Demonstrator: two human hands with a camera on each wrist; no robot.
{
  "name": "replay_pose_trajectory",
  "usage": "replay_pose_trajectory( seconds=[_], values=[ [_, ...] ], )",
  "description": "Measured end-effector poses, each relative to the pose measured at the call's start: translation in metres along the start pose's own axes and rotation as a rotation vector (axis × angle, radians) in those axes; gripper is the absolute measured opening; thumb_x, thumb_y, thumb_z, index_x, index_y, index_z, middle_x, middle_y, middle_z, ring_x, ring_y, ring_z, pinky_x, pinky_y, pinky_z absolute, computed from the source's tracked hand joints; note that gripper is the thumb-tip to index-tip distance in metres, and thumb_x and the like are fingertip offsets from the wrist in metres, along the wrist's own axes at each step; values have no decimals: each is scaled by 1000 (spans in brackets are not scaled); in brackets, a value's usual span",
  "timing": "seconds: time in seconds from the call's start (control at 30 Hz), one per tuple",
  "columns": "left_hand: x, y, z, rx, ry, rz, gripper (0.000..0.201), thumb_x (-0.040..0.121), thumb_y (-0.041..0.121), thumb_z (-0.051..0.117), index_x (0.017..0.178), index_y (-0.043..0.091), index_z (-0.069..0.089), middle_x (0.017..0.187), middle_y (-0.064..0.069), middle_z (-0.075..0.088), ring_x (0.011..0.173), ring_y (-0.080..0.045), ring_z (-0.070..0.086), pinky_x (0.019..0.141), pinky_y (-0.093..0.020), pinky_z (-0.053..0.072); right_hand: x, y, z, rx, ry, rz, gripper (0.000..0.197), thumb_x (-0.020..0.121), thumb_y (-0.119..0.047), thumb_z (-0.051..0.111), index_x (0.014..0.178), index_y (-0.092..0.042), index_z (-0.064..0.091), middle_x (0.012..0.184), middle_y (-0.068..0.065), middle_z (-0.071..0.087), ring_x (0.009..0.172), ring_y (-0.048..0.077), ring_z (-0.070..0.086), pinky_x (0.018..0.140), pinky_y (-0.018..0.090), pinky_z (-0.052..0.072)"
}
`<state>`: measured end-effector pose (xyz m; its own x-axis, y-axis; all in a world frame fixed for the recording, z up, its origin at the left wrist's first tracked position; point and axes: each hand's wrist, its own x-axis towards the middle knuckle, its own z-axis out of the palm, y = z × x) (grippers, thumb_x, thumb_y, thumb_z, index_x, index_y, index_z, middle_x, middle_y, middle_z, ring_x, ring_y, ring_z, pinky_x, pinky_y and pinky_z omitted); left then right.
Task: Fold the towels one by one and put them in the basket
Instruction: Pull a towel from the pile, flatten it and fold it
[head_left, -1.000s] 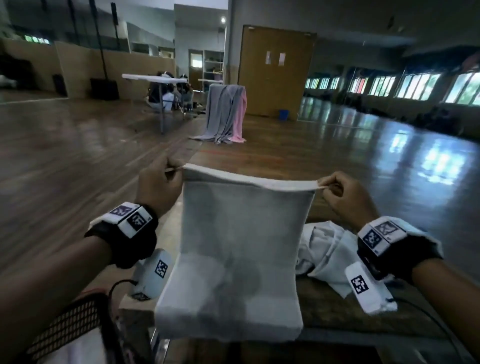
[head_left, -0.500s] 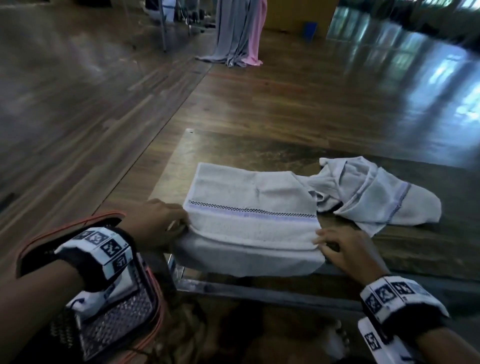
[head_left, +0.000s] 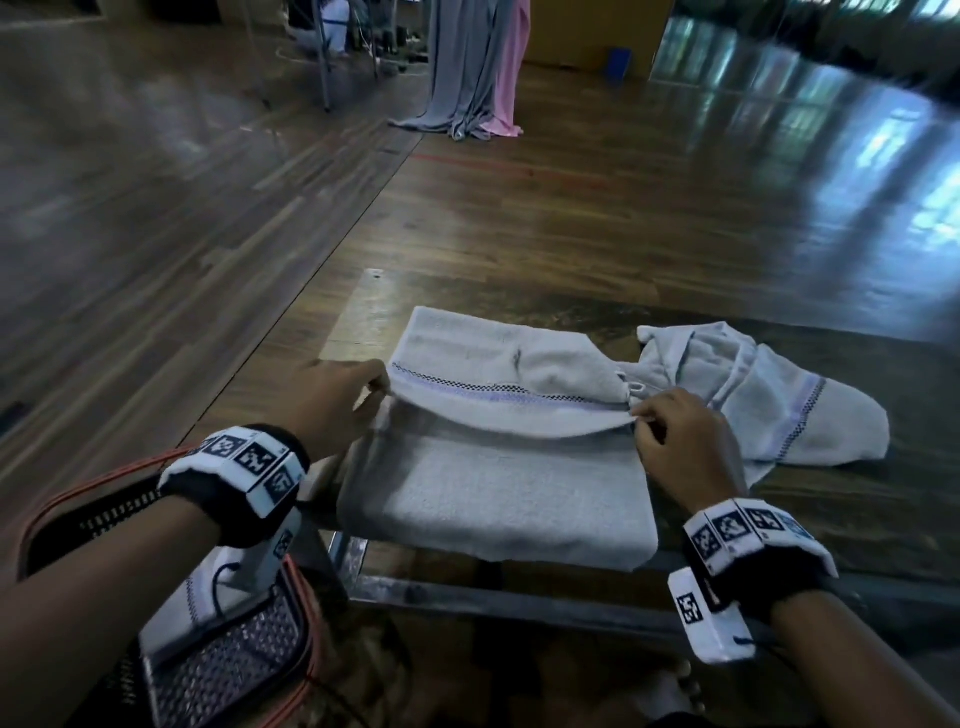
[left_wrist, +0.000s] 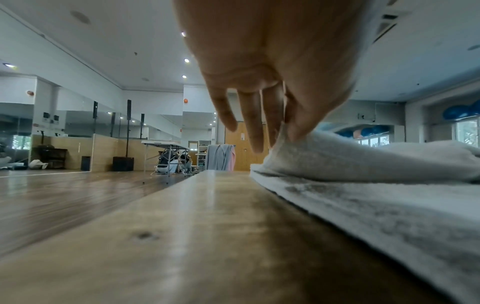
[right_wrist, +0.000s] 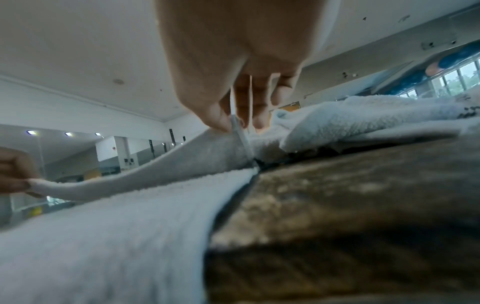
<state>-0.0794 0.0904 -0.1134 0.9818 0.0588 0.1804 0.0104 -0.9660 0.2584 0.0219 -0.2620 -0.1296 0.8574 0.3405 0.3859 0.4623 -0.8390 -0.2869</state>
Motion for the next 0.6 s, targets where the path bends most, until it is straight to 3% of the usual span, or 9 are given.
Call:
replay_pose_trajectory(
  seconds=[0.1, 0.2, 0.27, 0.37, 0.4, 0.5, 0.6],
  values=[
    [-22, -7, -8, -73, 136, 123, 7, 86, 18, 59, 90, 18, 64, 90, 3, 70, 80, -21, 65, 83, -37, 47, -13, 1, -17, 92, 31, -96, 11, 75, -5, 66, 83, -12, 63, 81, 3, 61, 76, 19, 56, 69, 37, 49],
    [-53, -14, -9, -28, -28, 235, 16, 84, 33, 55, 91, 23, 66, 94, 8, 69, 85, -12, 63, 85, -36, 49, -36, 4, -28, 106, -117, -212, 15, 68, -4, 72, 75, -13, 62, 72, -1, 58, 66, 15, 53, 61, 34, 46],
    [-73, -16, -2, 29, -166, 275, 10, 82, 33, 64, 90, 29, 66, 98, 12, 69, 88, -9, 62, 85, -34, 50, -55, 5, -28, 39, -295, -248, 11, 70, -11, 73, 76, -17, 67, 73, -4, 60, 65, 13, 56, 61, 35, 48],
    [-87, -18, 8, 70, -165, 318, 15, 80, 41, 57, 87, 33, 68, 101, 18, 69, 89, -2, 64, 83, -23, 45, -70, 8, -22, -55, -458, -238, 7, 78, -24, 69, 84, -26, 71, 82, -11, 62, 74, 8, 59, 68, 29, 46],
    [-87, -18, 9, 57, -145, 314, 18, 80, 42, 55, 86, 33, 68, 100, 19, 69, 88, -1, 65, 82, -22, 44, -70, 9, -21, -60, -444, -240, 6, 79, -24, 69, 84, -27, 71, 82, -11, 63, 75, 9, 60, 68, 30, 46],
    [-75, -20, 10, 36, -130, 268, 14, 75, 30, 73, 88, 33, 69, 98, 16, 71, 82, -5, 66, 80, -26, 43, -59, 7, -13, -86, -348, -220, 5, 77, -20, 71, 80, -22, 73, 79, -4, 64, 73, 17, 62, 64, 37, 50],
    [-50, -20, 12, 54, -133, 178, 13, 83, 28, 66, 95, 34, 68, 105, 13, 71, 88, -12, 66, 84, -27, 38, -38, 5, -2, -97, -302, -116, 6, 81, -21, 66, 85, -22, 71, 87, -3, 64, 79, 18, 62, 70, 35, 49]
  ],
)
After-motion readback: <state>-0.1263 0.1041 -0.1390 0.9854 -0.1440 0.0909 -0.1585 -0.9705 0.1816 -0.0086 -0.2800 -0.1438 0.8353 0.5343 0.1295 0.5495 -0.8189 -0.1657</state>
